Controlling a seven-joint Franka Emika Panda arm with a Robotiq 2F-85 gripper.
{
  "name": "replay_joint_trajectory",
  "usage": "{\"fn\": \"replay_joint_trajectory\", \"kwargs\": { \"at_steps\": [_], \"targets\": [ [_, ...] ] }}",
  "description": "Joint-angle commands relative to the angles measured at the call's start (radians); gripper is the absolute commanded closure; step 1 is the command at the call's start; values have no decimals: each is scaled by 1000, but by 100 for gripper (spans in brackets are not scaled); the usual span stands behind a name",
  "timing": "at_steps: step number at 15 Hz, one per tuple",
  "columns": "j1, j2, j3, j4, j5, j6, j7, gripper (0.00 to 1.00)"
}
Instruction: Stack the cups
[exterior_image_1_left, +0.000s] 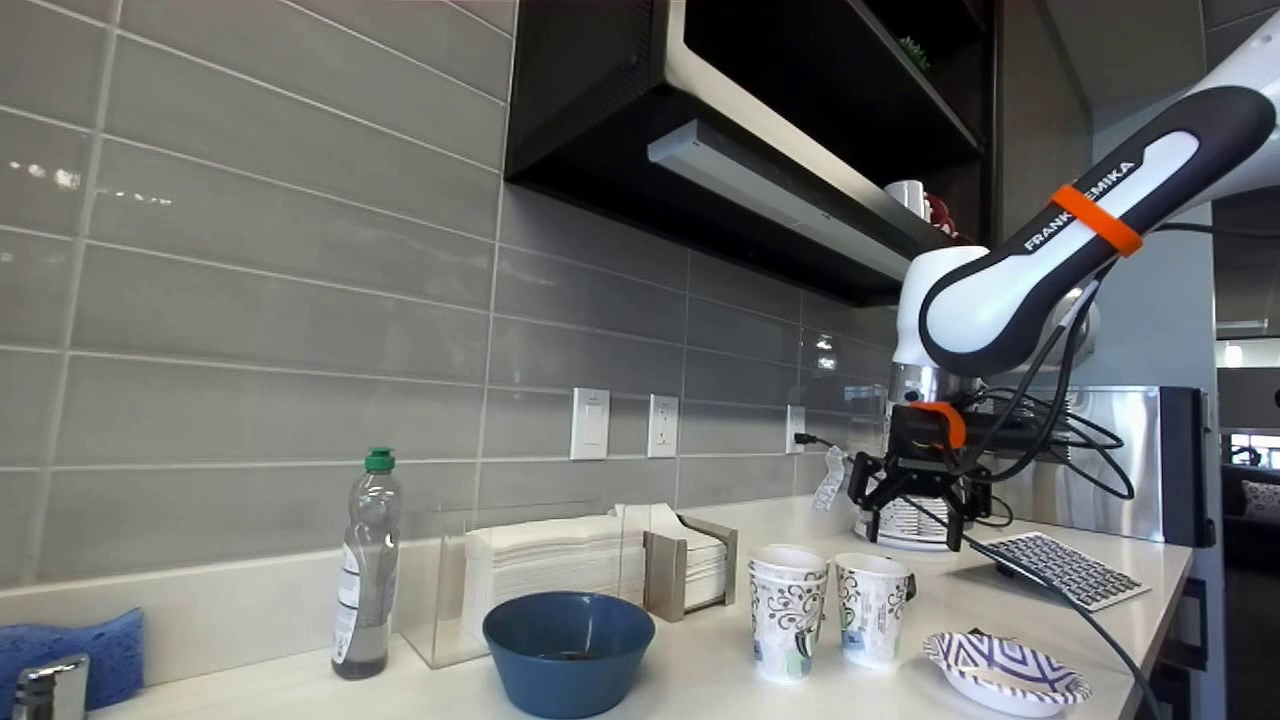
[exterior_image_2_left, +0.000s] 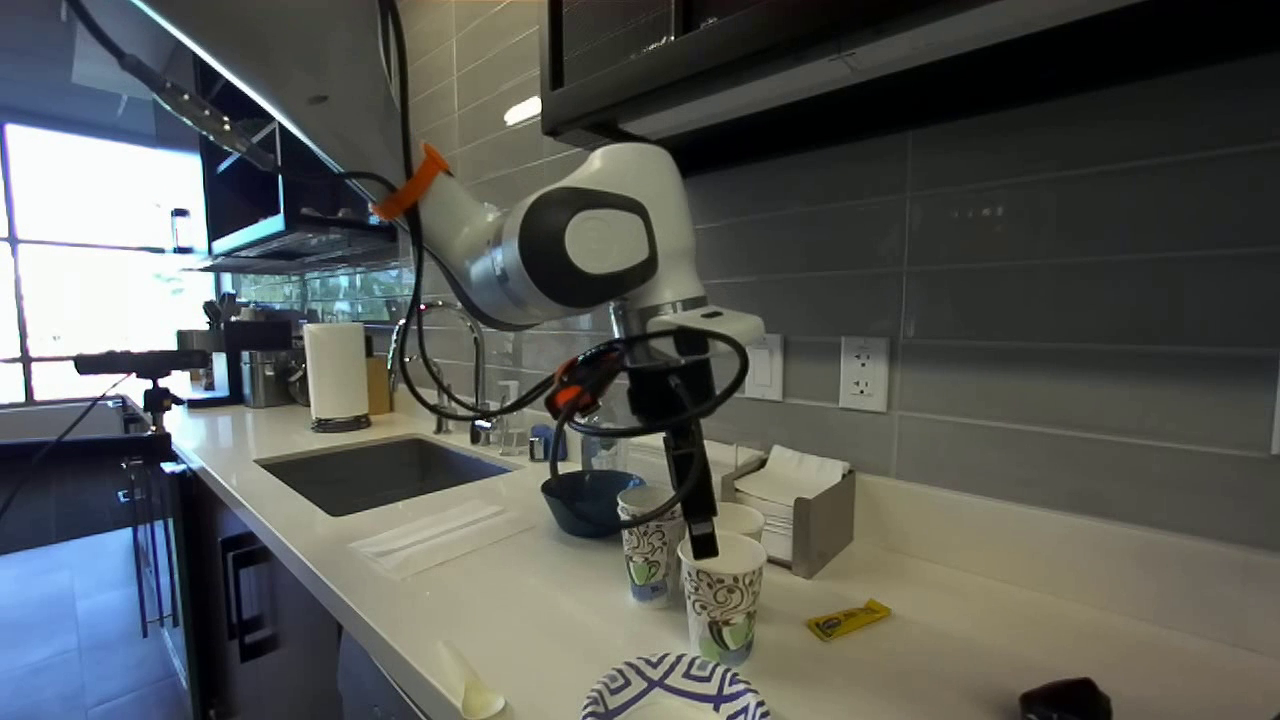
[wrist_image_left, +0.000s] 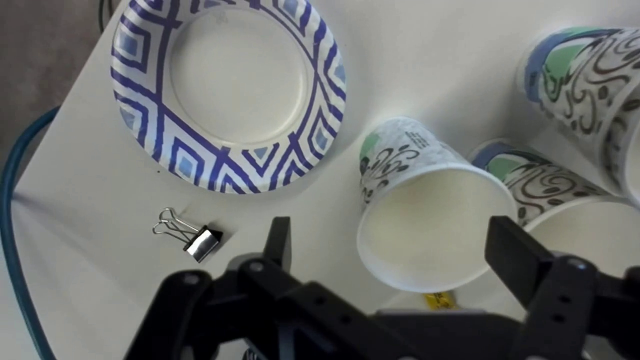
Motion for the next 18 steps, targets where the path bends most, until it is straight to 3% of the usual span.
{"fn": "replay_joint_trajectory", "kwargs": {
  "at_steps": [1,2,5,7,14,16,18],
  "targets": [
    [3,50,-26,16,18,7,21,0],
    [3,62,-34,16,20,15,18,0],
    [9,92,-51,20,35,35,7,13],
    [12,111,-59,25,47,56,2,39],
    [15,139,-75,30,57,101,9,89],
    [13,129,-79,26,48,99,18,100],
    [10,111,-83,24,31,93,31,100]
  ]
}}
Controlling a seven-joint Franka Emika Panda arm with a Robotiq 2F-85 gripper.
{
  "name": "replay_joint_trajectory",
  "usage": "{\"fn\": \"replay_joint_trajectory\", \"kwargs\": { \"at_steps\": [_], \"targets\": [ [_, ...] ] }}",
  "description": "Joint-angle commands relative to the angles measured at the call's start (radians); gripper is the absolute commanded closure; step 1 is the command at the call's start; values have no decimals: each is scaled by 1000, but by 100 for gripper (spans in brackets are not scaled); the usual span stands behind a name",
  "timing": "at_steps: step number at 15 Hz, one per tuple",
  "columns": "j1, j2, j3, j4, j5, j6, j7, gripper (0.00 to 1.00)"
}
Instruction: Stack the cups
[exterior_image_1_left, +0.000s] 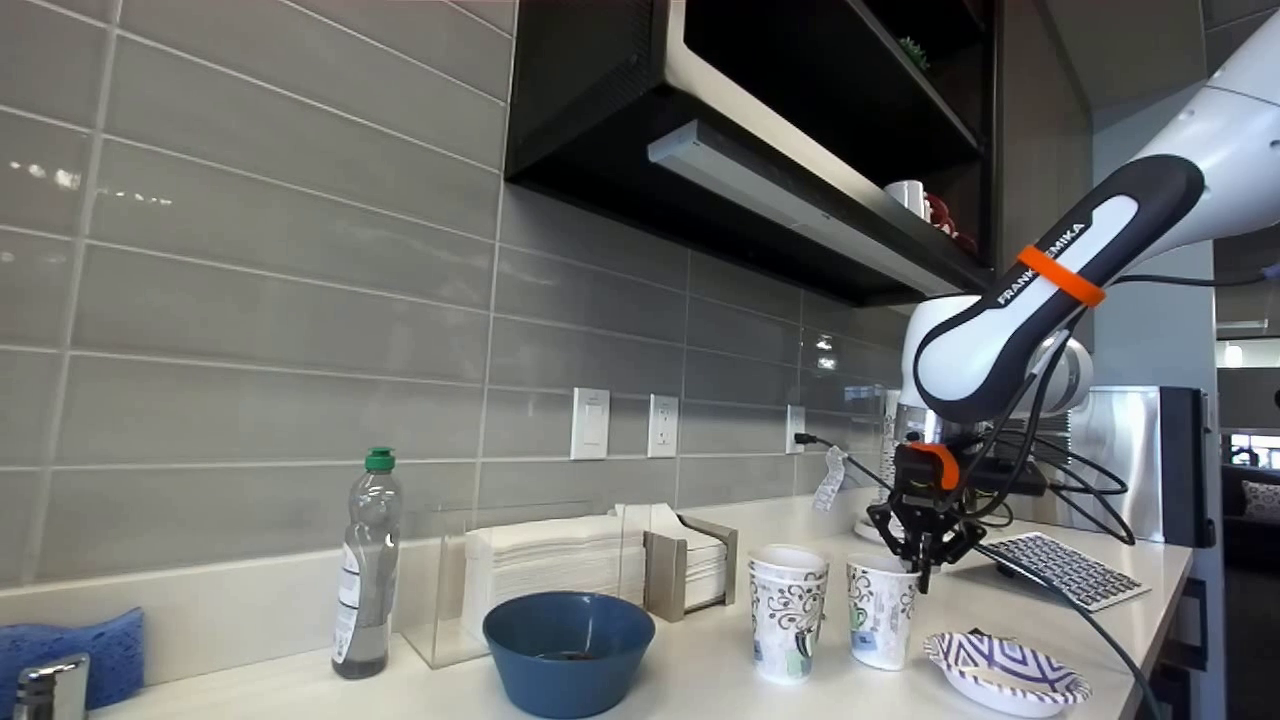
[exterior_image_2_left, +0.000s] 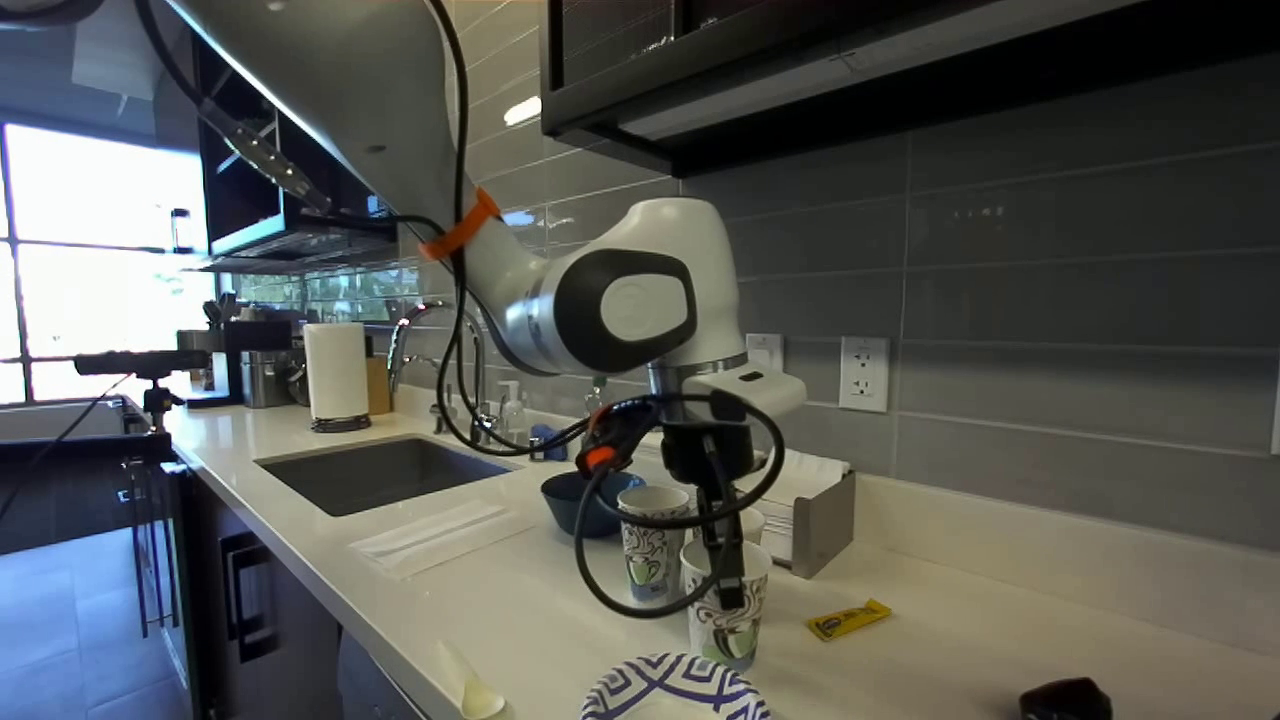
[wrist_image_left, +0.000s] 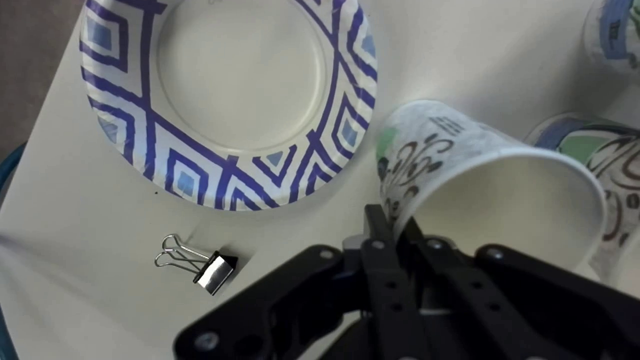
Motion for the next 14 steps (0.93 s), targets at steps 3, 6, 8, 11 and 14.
{"fn": "replay_joint_trajectory", "kwargs": {
  "at_steps": [3,6,8,11,14],
  "targets": [
    [1,-48,-21,12,-45,-11,51,100],
    [-7,-97,-18,13,-108,-22,99,99],
    [-17,-139,-6,19,-172,-39,143,99],
    [-30,-200,22,35,-259,-58,194,99],
    [-29,-242,53,54,-284,-48,178,99]
  ]
}}
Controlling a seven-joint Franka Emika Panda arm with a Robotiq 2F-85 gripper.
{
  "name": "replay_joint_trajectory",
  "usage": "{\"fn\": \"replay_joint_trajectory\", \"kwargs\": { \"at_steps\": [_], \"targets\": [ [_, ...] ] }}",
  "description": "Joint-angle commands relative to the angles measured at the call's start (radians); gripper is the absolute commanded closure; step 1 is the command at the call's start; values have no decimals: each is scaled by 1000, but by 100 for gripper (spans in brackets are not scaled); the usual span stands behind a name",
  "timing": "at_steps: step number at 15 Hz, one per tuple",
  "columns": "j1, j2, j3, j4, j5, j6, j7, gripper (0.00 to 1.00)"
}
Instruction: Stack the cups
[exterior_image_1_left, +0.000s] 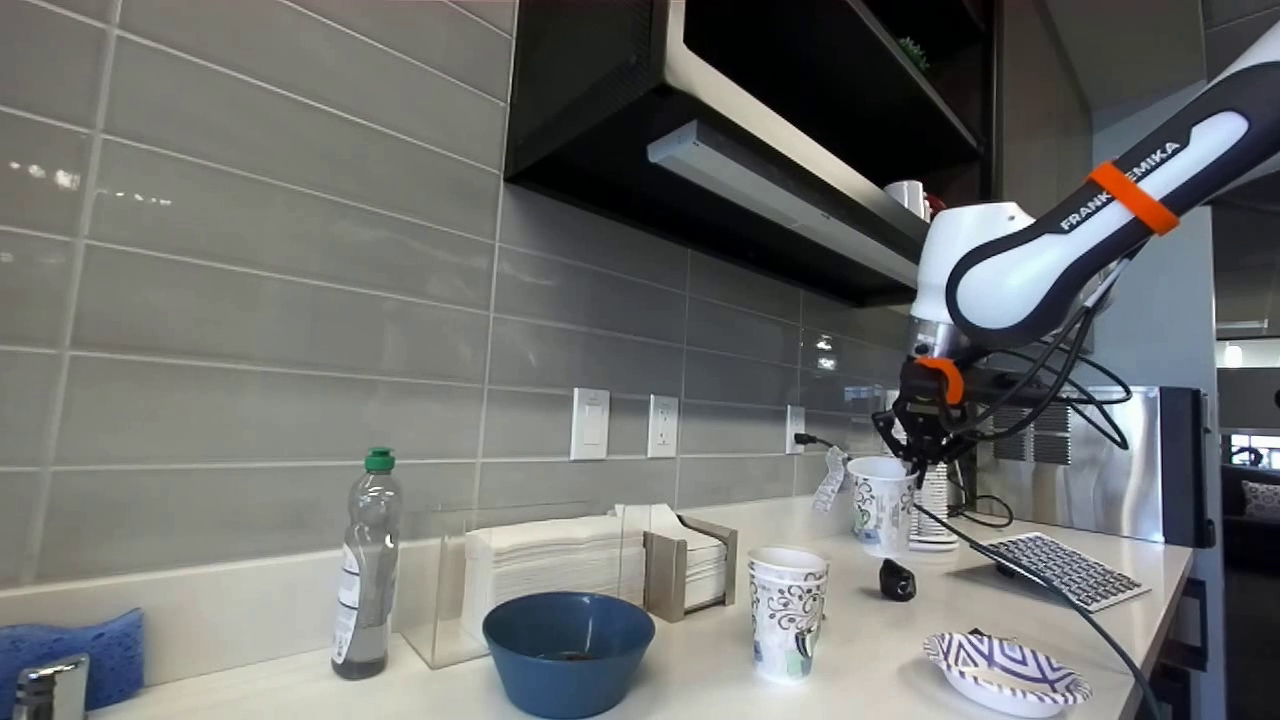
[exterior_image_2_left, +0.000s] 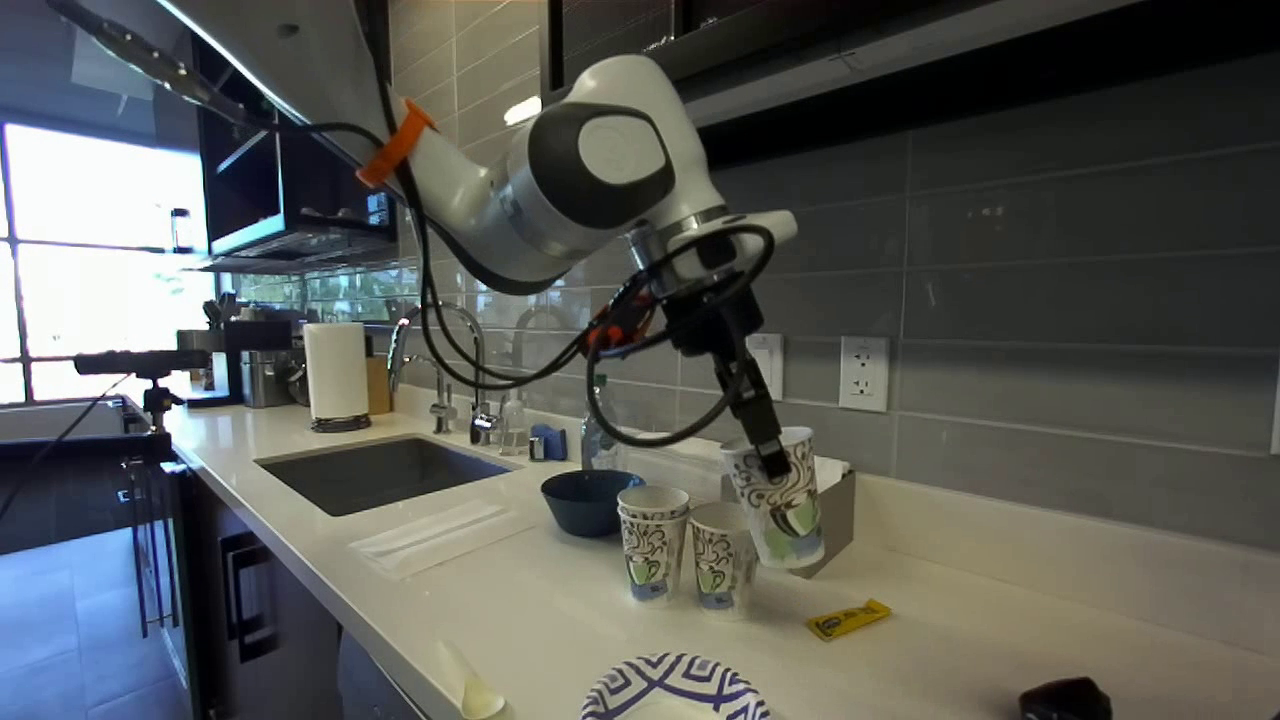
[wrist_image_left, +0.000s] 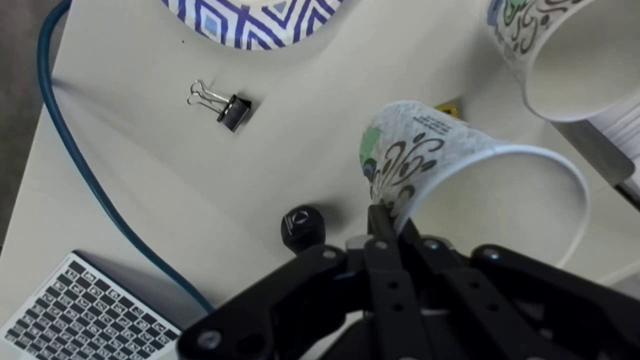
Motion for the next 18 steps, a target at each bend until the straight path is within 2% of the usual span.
{"fn": "replay_joint_trajectory", "kwargs": {
  "at_steps": [1,7,12,15,18],
  "targets": [
    [-10,-55,49,21,-37,-4,3,99],
    [38,-33,66,51,70,57,-130,99],
    [80,8,57,59,216,57,-269,99],
    [82,33,59,67,272,41,-323,99],
    [73,71,56,81,280,55,-350,99]
  ]
}}
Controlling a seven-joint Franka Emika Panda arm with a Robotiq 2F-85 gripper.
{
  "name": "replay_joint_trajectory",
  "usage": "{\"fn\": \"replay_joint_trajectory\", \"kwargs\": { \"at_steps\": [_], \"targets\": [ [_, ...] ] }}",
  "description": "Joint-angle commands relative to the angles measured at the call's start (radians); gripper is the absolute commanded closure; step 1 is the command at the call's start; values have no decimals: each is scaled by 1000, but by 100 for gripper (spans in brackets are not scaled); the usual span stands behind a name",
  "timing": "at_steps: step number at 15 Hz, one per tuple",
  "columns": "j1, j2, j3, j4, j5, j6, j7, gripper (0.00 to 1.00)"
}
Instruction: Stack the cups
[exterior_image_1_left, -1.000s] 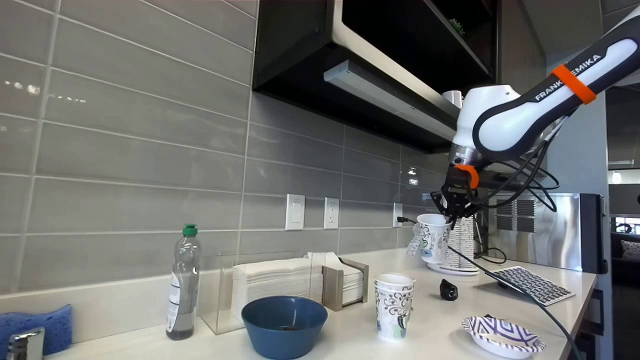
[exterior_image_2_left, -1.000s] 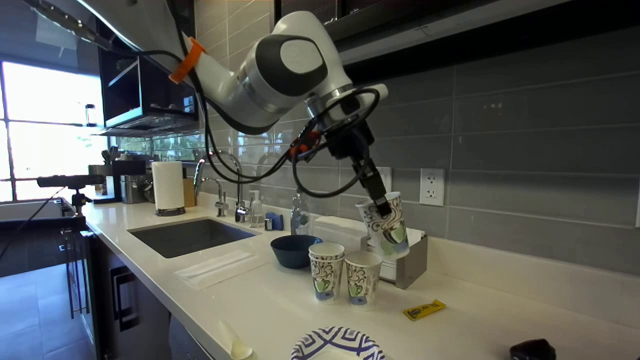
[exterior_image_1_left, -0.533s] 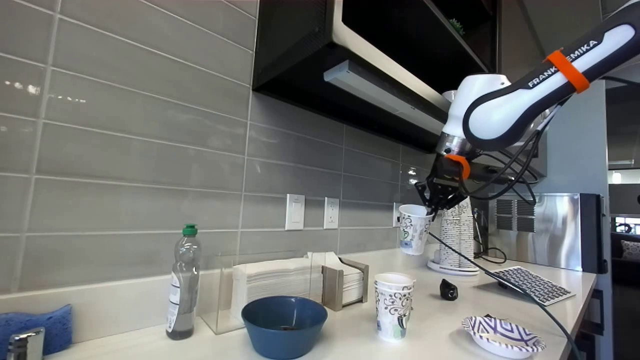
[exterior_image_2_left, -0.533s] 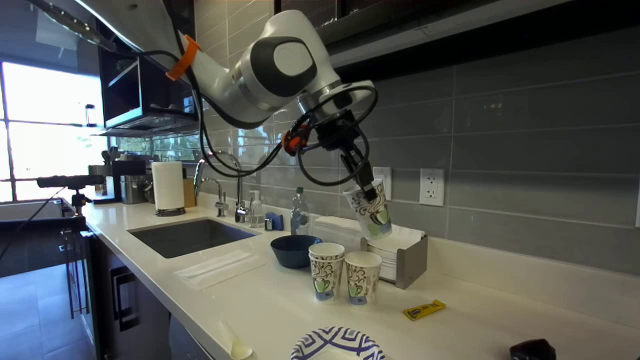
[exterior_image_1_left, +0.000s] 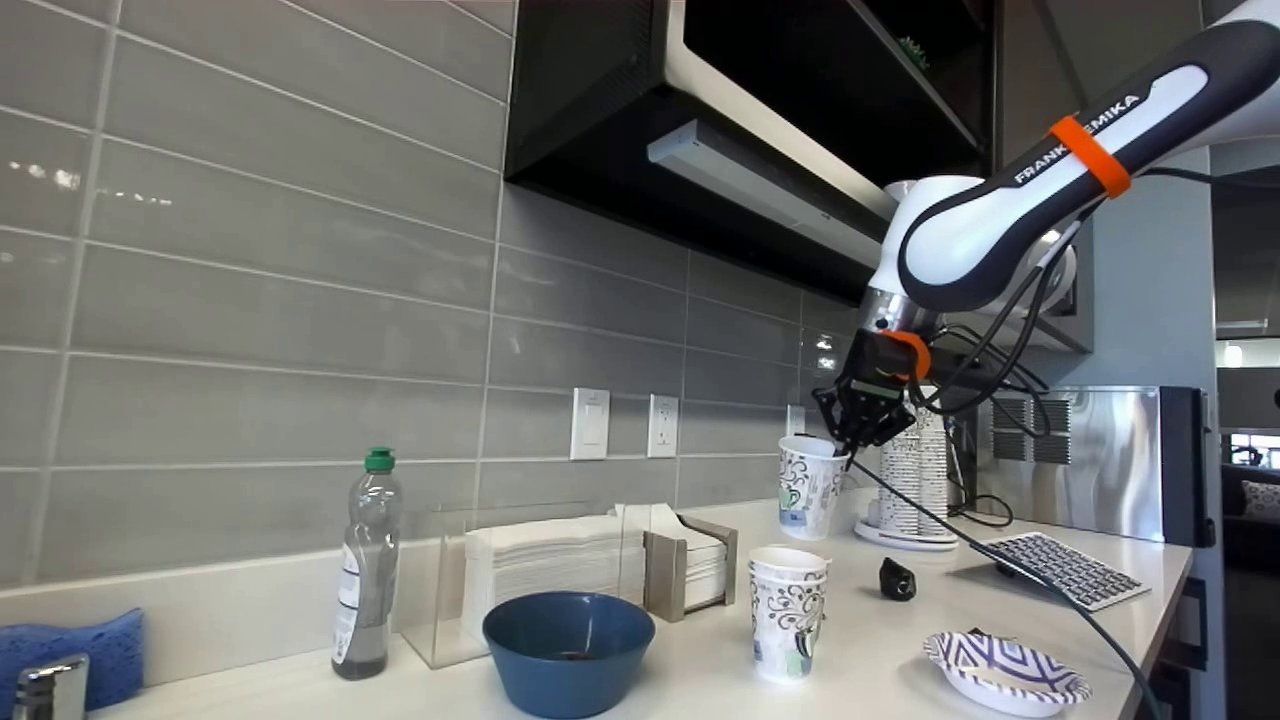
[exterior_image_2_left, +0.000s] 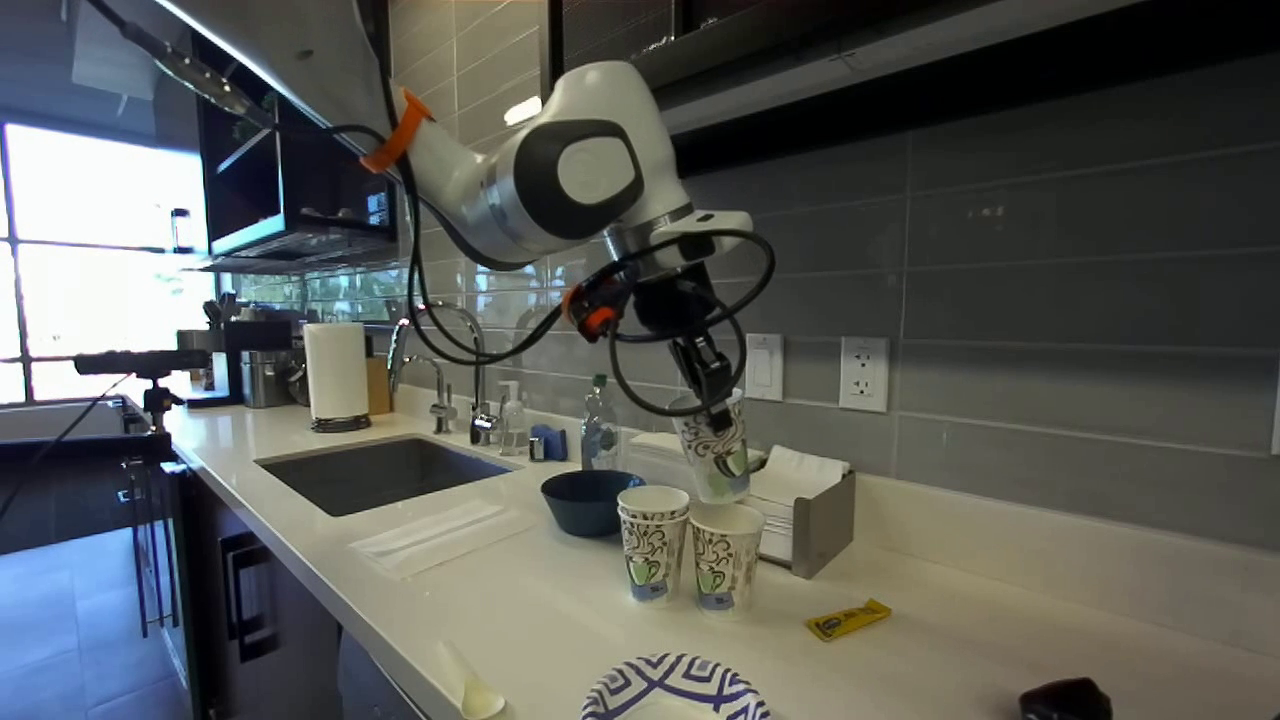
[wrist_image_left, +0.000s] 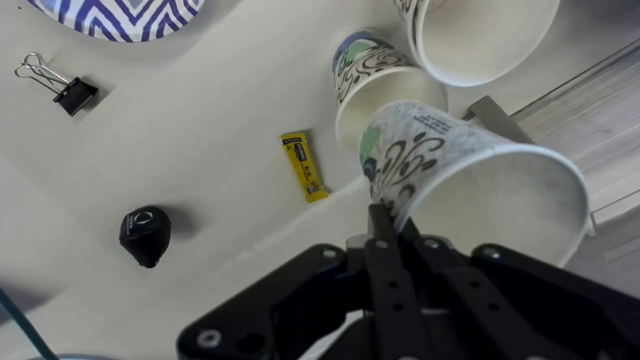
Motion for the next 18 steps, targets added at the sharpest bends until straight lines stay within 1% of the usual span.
{"fn": "replay_joint_trajectory", "kwargs": {
  "at_steps": [1,4,9,18],
  "targets": [
    [1,55,-11,43,41,12,-55,99],
    [6,84,-20,64,56,13,-77,99],
    [13,117,-26,93,113,-10,-123,99],
    [11,128,-26,105,105,-58,-113,99]
  ]
}}
